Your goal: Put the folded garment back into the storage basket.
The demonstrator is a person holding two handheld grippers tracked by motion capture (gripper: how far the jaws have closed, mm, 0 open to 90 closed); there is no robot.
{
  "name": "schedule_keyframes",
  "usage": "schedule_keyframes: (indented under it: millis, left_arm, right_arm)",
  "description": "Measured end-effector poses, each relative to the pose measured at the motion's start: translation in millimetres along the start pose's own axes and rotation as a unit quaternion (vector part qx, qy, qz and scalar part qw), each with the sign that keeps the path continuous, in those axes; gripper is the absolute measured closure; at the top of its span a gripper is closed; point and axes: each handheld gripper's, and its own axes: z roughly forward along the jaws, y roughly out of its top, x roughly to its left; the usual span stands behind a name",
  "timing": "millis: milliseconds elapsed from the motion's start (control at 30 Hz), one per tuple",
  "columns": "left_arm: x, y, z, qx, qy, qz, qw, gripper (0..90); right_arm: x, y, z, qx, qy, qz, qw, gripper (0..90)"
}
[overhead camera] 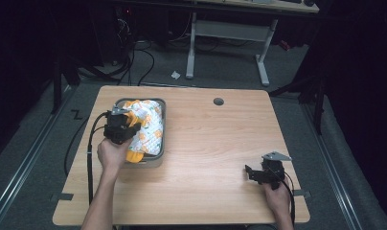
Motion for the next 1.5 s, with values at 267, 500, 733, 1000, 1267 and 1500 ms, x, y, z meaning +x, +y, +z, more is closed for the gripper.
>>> schedule_keyframes:
  millis: [267, 500, 733, 1000, 1267, 1500]
  left_arm:
    - [2.1, 0.2, 11.3, 0.024, 0.003, 0.000, 0.9997, 78.9]
    - [6.8, -1.4, 23.4, 0.043, 0.014, -0.004, 0.9990, 76.4]
    - [5.5, -3.3, 32.3, 0.062, 0.039, 0.000, 0.9973, 62.5]
    - [6.5, -1.5, 20.3, 0.048, 0.067, -0.005, 0.9966, 47.3]
    - [0.4, 0.7, 4.2, 0.013, 0.060, -0.001, 0.9981, 45.0]
    - [-11.4, 1.8, -6.8, -0.010, 0.036, 0.010, 0.9993, 43.9]
  right_arm:
    - [0.0, 0.0, 0.0, 0.000, 0.000, 0.000, 1.0000, 14.7]
    - [0.0, 0.0, 0.0, 0.000, 0.000, 0.000, 1.0000, 14.7]
    - [0.0, 0.0, 0.0, 0.000, 0.000, 0.000, 1.0000, 14.7]
    - [0.0, 0.0, 0.0, 0.000, 0.000, 0.000, 1.0000, 14.7]
    - [0.0, 0.0, 0.0, 0.000, 0.000, 0.000, 1.0000, 14.7]
    - [0.0, 0.0, 0.0, 0.000, 0.000, 0.000, 1.0000, 14.7]
